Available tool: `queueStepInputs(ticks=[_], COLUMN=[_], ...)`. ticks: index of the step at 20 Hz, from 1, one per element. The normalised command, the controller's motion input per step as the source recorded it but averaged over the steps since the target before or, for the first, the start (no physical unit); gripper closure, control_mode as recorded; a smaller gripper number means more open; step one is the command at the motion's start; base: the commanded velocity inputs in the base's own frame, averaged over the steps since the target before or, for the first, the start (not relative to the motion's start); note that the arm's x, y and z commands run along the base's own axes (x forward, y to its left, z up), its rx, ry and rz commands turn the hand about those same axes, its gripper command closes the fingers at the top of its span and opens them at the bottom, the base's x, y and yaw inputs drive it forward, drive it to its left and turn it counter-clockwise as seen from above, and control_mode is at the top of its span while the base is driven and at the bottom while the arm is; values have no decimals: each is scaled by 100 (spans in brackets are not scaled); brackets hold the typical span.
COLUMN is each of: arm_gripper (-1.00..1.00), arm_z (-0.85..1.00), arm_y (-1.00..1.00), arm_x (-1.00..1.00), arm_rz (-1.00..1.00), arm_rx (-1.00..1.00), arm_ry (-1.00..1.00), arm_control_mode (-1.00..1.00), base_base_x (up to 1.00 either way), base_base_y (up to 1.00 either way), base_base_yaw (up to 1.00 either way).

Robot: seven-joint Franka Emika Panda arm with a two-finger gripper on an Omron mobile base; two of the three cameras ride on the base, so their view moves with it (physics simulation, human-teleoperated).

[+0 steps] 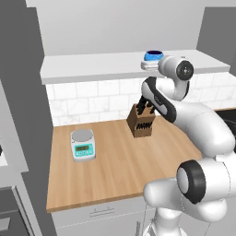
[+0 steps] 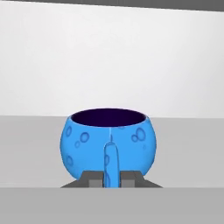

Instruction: Gather all objects into one cabinet and sort the glasses and bowls to opposite sides.

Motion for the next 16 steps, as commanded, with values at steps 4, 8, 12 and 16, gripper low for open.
queueStepInputs(ticks=[4,8,12,16], arm_gripper=[100,100,100,100], arm_z=[9,44,48,47], arm_y=[0,-3,-15,-14], arm_x=[0,0,-14,-26], arm_rz=[0,0,0,0], arm_rx=[1,5,12,11], arm_ry=[3,11,8,10], arm_control_mode=[-100,-100,-100,-100], base_base_x=[0,0,0,0], base_base_y=[0,0,0,0], base_base_yaw=[0,0,0,0])
